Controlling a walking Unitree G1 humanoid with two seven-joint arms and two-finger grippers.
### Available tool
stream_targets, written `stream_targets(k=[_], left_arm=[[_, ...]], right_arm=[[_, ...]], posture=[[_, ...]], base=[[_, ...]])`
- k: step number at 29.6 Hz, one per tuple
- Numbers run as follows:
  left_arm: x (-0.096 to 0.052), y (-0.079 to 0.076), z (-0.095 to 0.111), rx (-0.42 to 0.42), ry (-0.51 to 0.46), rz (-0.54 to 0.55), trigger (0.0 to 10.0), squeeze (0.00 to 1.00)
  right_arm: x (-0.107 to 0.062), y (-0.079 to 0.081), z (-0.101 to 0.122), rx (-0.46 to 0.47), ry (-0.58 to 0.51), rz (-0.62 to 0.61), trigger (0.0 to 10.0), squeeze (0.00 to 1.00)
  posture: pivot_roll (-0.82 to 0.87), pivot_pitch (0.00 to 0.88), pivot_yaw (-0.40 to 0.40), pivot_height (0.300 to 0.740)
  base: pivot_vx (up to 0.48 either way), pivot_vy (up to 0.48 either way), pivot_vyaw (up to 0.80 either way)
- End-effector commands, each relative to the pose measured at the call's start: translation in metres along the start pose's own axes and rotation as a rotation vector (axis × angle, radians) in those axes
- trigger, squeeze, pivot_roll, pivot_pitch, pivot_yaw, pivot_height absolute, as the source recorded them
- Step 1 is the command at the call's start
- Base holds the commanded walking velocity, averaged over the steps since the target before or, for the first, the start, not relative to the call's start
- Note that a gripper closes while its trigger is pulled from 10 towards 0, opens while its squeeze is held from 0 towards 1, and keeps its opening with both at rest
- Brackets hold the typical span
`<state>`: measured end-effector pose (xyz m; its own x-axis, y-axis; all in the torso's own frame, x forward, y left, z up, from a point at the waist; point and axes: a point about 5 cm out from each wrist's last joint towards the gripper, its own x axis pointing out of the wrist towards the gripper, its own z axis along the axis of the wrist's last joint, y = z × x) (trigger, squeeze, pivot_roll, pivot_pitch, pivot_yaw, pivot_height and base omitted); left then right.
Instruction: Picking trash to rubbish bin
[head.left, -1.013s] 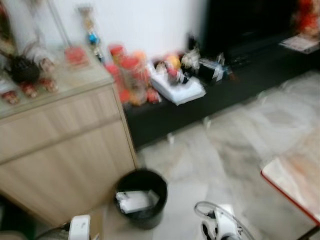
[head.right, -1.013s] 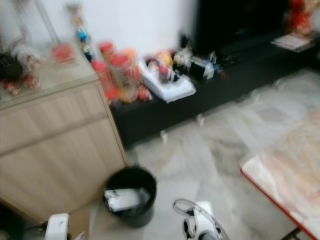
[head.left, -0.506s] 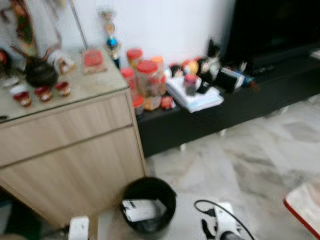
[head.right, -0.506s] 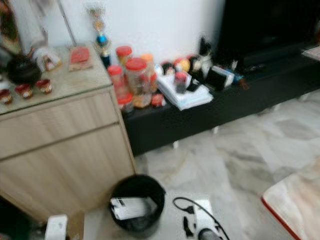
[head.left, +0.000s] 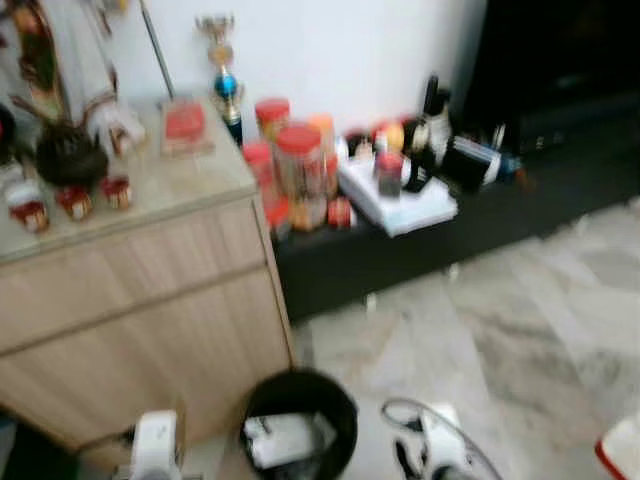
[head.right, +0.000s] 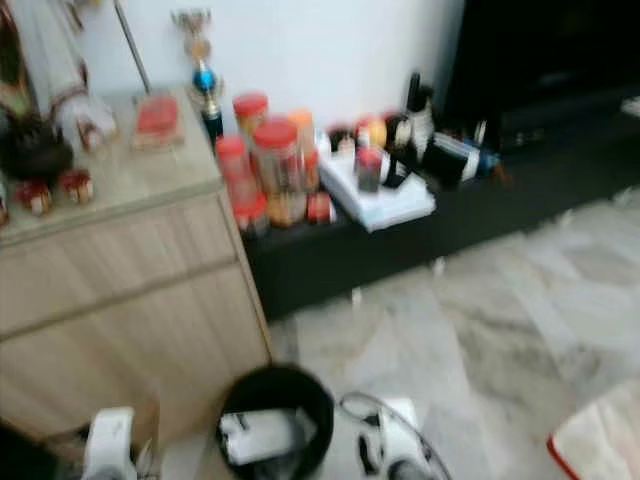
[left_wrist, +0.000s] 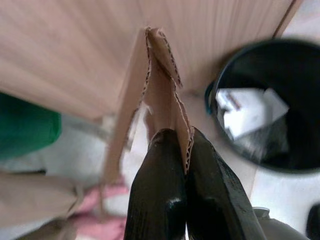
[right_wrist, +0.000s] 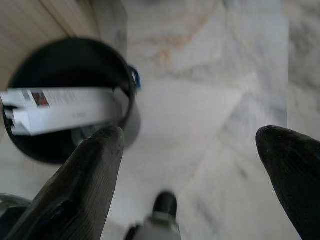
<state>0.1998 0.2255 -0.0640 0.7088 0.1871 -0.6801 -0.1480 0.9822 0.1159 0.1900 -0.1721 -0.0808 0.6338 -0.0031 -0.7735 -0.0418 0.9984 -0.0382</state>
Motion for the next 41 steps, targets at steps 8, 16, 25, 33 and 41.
stream_targets(k=[8,16,25,33,41], left_arm=[[0.009,-0.022,0.043,0.040,-0.130,-0.163,10.0,0.00],[0.010,-0.055,0.058,0.059,-0.123,-0.354,10.0,0.00],[0.007,-0.084,0.058,0.133,-0.074,-0.525,10.0,0.00],[0.009,-0.077,0.063,0.098,-0.084,-0.468,10.0,0.00],[0.010,-0.075,0.066,0.067,-0.087,-0.464,10.0,1.00]], right_arm=[[0.007,0.032,0.040,-0.184,-0.123,0.158,10.0,0.00],[0.008,0.052,0.080,-0.258,-0.221,0.334,10.0,0.00],[0.006,0.065,0.103,-0.327,-0.290,0.387,10.0,0.00],[0.005,0.068,0.098,-0.334,-0.289,0.415,10.0,0.00],[0.005,0.067,0.097,-0.333,-0.288,0.420,10.0,0.00]], posture=[[0.06,0.005,0.063,0.740],[0.06,0.010,0.059,0.740],[0.05,0.016,0.046,0.740],[0.06,0.028,0.034,0.740],[0.05,0.032,0.026,0.740]], base=[[0.075,0.000,0.00],[0.000,0.000,0.00],[0.000,0.000,0.00],[0.000,0.000,0.00],[0.000,0.000,0.00]])
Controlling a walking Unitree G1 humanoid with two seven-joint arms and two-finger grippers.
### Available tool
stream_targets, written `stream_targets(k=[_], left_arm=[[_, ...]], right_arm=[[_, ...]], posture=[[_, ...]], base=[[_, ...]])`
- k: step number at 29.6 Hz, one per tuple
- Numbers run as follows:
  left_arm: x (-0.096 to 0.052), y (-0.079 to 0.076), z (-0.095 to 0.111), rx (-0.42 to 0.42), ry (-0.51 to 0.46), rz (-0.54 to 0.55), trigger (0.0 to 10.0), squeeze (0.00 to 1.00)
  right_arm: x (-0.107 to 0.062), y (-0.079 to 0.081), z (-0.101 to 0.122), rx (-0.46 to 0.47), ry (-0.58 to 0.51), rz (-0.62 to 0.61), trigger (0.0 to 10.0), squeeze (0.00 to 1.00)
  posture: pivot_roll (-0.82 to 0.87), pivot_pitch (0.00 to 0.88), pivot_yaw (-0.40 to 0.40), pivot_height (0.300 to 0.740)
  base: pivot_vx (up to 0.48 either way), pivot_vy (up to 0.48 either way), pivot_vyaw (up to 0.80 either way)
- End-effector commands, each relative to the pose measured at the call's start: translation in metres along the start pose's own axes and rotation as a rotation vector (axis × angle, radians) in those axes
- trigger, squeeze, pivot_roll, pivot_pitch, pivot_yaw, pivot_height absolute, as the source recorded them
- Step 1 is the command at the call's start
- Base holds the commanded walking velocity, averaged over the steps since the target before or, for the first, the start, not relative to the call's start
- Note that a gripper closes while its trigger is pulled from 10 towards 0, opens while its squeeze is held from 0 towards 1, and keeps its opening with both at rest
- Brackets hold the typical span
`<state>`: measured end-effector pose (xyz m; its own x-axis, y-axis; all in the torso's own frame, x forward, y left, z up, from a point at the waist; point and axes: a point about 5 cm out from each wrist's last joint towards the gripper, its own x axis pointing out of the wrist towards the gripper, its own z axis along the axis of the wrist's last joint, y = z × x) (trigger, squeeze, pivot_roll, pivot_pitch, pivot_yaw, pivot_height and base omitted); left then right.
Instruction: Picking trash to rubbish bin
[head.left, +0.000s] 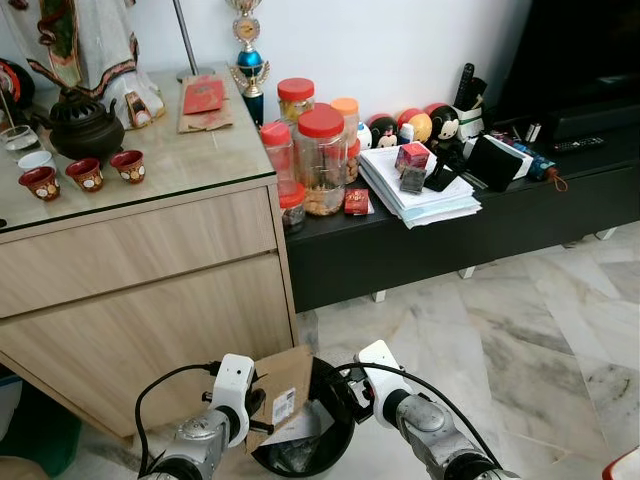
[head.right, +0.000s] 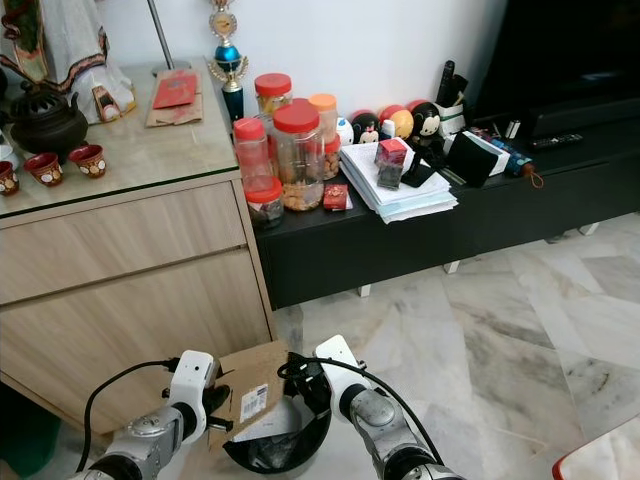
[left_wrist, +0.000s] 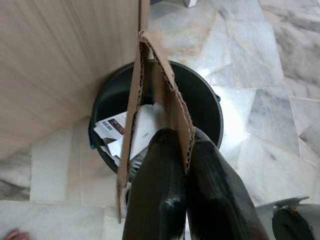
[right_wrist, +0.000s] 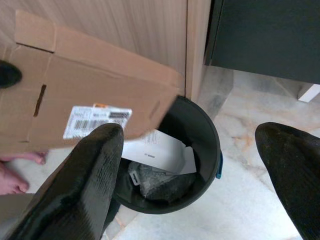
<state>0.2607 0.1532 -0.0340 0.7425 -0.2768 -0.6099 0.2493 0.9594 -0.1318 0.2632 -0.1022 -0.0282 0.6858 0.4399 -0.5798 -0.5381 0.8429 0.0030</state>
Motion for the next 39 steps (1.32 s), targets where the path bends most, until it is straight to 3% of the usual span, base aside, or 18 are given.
stream_targets(k=[1,7,17,19,20,21,22,29,31,35,36,39], left_arm=[[0.000,0.002,0.003,-0.010,-0.002,0.002,10.0,1.00],[-0.003,0.006,-0.004,-0.055,-0.001,0.015,10.0,1.00],[-0.005,0.013,-0.005,-0.056,-0.005,0.053,10.0,1.00],[-0.008,0.020,-0.006,-0.047,-0.003,0.110,10.0,1.00],[-0.008,0.021,-0.007,-0.044,-0.002,0.123,10.0,0.40],[-0.010,0.024,-0.008,-0.043,0.002,0.146,10.0,0.40],[-0.011,0.027,-0.010,-0.045,0.007,0.161,10.0,0.00],[-0.031,0.052,-0.041,-0.057,0.104,0.347,10.0,0.00],[-0.045,0.062,-0.064,-0.090,0.164,0.447,10.0,0.00],[-0.048,0.063,-0.069,-0.103,0.170,0.464,10.0,0.00],[-0.055,0.064,-0.082,-0.118,0.199,0.494,10.0,0.00],[-0.070,0.067,-0.104,-0.107,0.266,0.548,10.0,0.00]], right_arm=[[0.001,0.001,0.004,-0.006,-0.018,0.003,10.0,0.00],[0.001,0.000,0.004,0.001,-0.021,-0.005,10.0,0.00],[0.000,0.002,0.000,-0.009,-0.007,0.000,10.0,0.00],[-0.001,0.001,-0.003,-0.005,0.000,-0.008,10.0,0.00],[-0.001,0.001,-0.003,-0.004,0.002,-0.011,10.0,0.00],[-0.001,0.001,-0.004,-0.002,0.005,-0.014,10.0,0.00],[-0.001,0.001,-0.005,-0.002,0.008,-0.016,10.0,0.00],[-0.009,-0.006,-0.025,0.051,0.075,-0.110,10.0,0.00],[-0.019,-0.010,-0.050,0.174,0.149,-0.194,10.0,0.00],[-0.022,-0.010,-0.057,0.205,0.169,-0.210,10.0,0.00],[-0.033,-0.009,-0.078,0.263,0.241,-0.254,10.0,0.00],[-0.046,-0.003,-0.103,0.286,0.301,-0.265,10.0,0.00]], posture=[[0.05,0.032,0.026,0.740],[0.05,0.031,0.028,0.740],[0.06,0.032,0.022,0.740],[0.06,0.031,0.023,0.740],[0.06,0.031,0.023,0.740],[0.06,0.031,0.023,0.740],[0.06,0.029,0.025,0.740],[0.06,0.028,0.027,0.740],[0.06,0.025,0.029,0.740],[0.06,0.025,0.029,0.740],[0.07,0.022,0.026,0.740],[0.08,0.026,0.029,0.740]], base=[[0.000,0.000,0.00],[0.000,0.000,0.00],[0.000,0.000,0.00],[0.000,0.000,0.00],[0.000,0.000,0.00],[0.000,0.000,0.00],[0.000,0.000,0.00],[0.000,0.000,0.00],[0.000,0.000,0.00],[0.000,0.000,0.00],[0.000,0.000,0.00],[0.000,0.000,0.00]])
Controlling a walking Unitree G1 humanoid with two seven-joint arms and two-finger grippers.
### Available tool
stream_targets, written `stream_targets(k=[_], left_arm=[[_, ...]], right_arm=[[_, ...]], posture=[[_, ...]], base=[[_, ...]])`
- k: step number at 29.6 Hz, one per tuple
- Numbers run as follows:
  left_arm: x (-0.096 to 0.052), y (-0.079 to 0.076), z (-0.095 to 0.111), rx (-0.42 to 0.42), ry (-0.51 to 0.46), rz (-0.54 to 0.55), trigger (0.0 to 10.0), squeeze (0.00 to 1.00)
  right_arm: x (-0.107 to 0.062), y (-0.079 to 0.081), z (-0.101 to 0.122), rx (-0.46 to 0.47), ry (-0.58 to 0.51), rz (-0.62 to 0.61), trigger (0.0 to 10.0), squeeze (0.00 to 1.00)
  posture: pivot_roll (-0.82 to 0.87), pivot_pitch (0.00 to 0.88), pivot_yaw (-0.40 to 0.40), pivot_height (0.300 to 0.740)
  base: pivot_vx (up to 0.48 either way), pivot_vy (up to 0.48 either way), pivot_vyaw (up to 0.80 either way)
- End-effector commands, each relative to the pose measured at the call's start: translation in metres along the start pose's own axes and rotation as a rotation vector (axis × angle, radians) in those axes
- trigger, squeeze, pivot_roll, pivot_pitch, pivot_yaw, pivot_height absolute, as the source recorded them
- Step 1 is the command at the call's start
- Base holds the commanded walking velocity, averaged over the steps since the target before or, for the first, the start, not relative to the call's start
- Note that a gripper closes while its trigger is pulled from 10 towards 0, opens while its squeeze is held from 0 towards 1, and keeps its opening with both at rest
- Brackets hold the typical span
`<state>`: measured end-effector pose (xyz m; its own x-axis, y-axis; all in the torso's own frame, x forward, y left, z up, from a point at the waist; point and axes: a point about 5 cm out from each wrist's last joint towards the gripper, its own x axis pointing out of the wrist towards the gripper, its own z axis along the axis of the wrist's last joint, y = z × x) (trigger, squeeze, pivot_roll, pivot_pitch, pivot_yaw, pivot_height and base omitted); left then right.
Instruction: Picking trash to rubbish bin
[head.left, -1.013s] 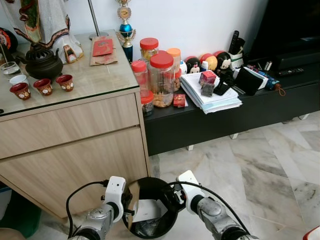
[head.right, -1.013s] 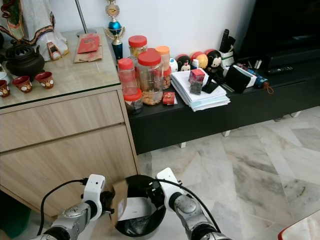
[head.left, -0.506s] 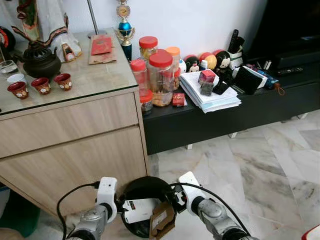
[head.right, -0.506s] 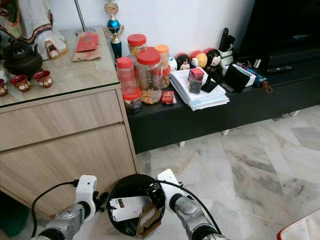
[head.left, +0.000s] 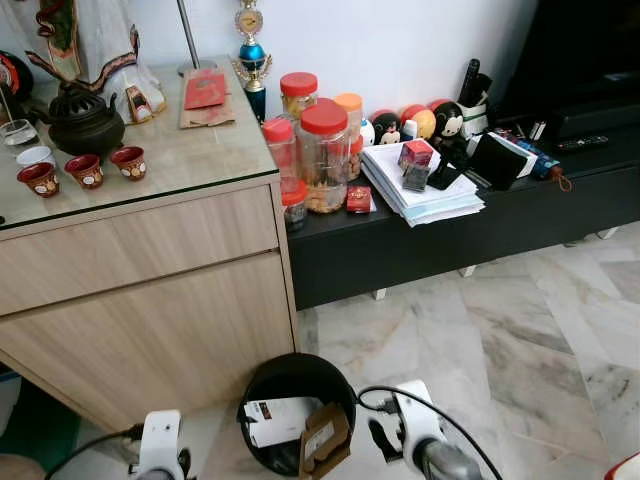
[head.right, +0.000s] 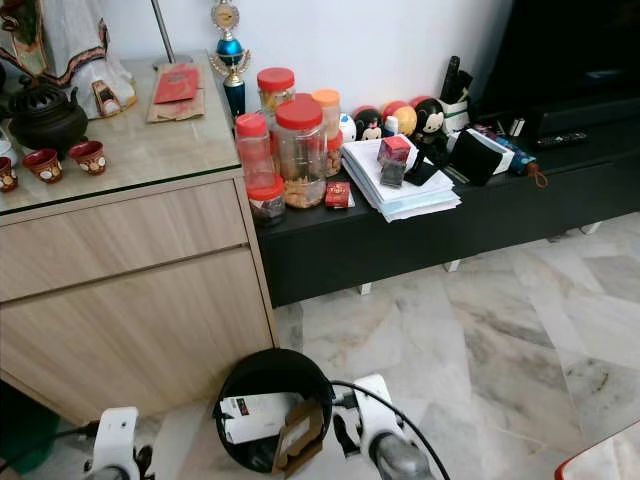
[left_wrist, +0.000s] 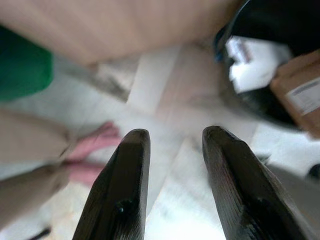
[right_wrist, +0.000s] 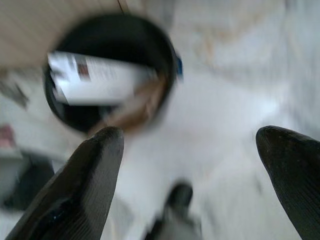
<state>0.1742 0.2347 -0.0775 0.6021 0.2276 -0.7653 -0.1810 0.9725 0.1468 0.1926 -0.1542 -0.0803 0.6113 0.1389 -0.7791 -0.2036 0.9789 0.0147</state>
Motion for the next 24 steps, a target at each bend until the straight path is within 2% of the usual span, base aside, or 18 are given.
stream_targets(k=[1,4,8,14,19,24], left_arm=[[-0.004,0.010,-0.016,0.009,0.050,0.049,10.0,0.00],[-0.006,0.011,-0.025,0.023,0.082,0.050,10.0,0.00],[-0.005,0.008,-0.022,0.029,0.071,0.037,10.0,0.00],[-0.003,0.007,-0.012,0.026,0.037,0.036,10.0,0.00],[-0.003,0.006,-0.012,0.029,0.038,0.031,10.0,0.00],[-0.003,0.005,-0.013,0.029,0.039,0.026,10.0,0.00]], right_arm=[[-0.003,-0.001,-0.013,0.033,0.039,-0.014,10.0,0.00],[-0.006,-0.005,-0.022,0.068,0.064,-0.049,10.0,0.00],[-0.006,-0.006,-0.024,0.088,0.079,-0.071,10.0,0.00],[-0.004,-0.007,-0.016,0.093,0.055,-0.073,10.0,0.00],[-0.002,-0.006,-0.008,0.105,0.030,-0.074,10.0,0.00],[-0.002,-0.006,-0.009,0.103,0.033,-0.076,10.0,0.00]], posture=[[0.06,0.027,0.034,0.740],[0.06,0.029,0.038,0.740],[0.06,0.023,0.039,0.740],[0.07,0.019,0.039,0.740],[0.06,0.016,0.041,0.740],[0.07,0.014,0.039,0.740]], base=[[0.000,0.000,0.00],[0.000,0.000,0.00],[0.000,0.000,0.00],[0.000,0.000,0.00],[0.000,0.000,0.00],[-0.102,0.000,0.00]])
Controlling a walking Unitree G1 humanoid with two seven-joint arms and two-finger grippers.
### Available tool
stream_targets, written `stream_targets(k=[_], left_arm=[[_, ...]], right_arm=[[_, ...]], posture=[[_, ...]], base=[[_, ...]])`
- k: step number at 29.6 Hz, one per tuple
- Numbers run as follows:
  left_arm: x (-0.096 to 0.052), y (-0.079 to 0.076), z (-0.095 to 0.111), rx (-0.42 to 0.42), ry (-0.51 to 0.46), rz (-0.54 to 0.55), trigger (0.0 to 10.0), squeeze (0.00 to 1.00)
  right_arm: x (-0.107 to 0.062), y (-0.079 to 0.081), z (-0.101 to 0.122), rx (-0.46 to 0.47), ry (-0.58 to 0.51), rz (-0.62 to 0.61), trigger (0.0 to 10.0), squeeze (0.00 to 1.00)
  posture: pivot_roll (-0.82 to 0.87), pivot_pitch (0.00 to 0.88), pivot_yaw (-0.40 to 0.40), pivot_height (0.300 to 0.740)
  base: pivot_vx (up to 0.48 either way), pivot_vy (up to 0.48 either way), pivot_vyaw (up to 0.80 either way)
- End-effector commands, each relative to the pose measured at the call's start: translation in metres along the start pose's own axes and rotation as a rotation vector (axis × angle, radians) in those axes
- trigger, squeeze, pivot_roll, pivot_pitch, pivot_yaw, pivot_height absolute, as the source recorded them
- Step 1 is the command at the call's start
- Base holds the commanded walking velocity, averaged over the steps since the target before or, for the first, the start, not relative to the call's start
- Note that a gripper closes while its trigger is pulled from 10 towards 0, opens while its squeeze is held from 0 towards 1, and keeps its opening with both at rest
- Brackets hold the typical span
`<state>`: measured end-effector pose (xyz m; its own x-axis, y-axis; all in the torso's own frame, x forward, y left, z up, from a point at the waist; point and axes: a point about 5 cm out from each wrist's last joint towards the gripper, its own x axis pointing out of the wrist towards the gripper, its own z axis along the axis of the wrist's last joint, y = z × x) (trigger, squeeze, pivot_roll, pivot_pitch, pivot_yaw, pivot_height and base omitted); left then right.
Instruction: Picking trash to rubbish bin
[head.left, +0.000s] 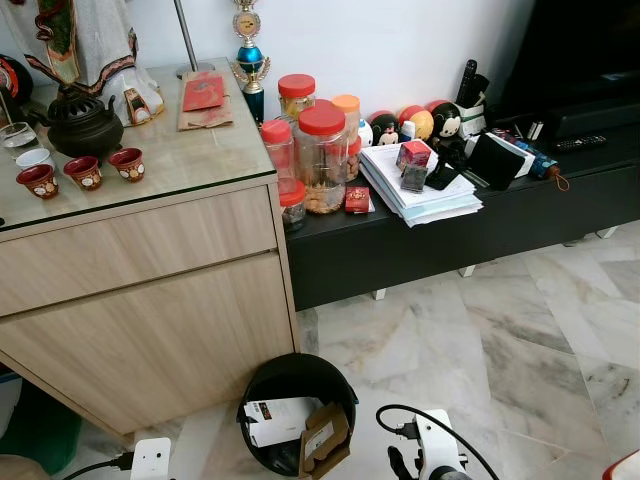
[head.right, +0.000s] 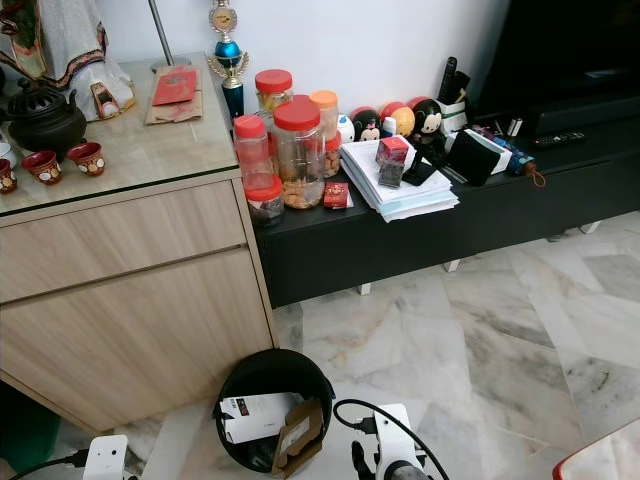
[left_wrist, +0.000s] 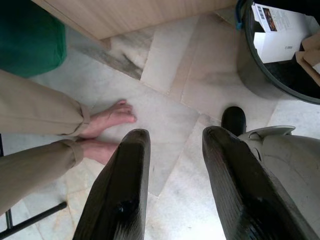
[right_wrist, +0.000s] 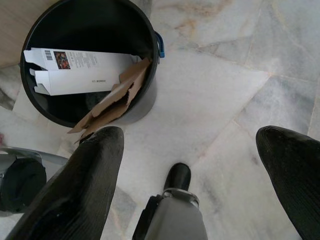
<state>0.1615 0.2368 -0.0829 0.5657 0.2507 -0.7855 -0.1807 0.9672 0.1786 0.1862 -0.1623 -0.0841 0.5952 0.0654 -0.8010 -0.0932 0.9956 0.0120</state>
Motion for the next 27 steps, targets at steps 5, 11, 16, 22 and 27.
stream_targets(k=[5,11,16,22,27], left_arm=[[-0.0009,0.0018,-0.0040,0.007,0.010,0.002,10.0,0.00],[-0.0011,0.0015,-0.0048,0.005,0.011,0.000,10.0,0.00],[-0.0009,0.0005,-0.0038,0.004,0.009,-0.002,10.0,0.00],[-0.0006,-0.0007,-0.0024,0.004,0.005,-0.004,10.0,0.00],[-0.0007,-0.0007,-0.0029,0.003,0.006,-0.003,10.0,0.00]], right_arm=[[-0.0020,-0.0008,-0.0089,0.015,0.018,-0.012,10.0,0.00],[-0.0023,-0.0013,-0.0102,0.020,0.021,-0.018,10.0,0.00],[-0.0021,-0.0011,-0.0094,0.024,0.017,-0.018,10.0,0.00],[-0.0010,0.0001,-0.0041,0.029,-0.001,-0.013,10.0,0.00],[-0.0008,0.0003,-0.0033,0.028,-0.003,-0.010,10.0,0.00]], posture=[[0.07,0.016,0.038,0.740],[0.07,0.016,0.038,0.740],[0.07,0.015,0.038,0.740],[0.07,0.015,0.038,0.740],[0.07,0.015,0.034,0.740]], base=[[-0.265,0.000,0.00],[-0.262,0.000,0.00],[-0.263,0.000,0.00],[-0.261,0.000,0.00],[-0.261,0.000,0.00]])
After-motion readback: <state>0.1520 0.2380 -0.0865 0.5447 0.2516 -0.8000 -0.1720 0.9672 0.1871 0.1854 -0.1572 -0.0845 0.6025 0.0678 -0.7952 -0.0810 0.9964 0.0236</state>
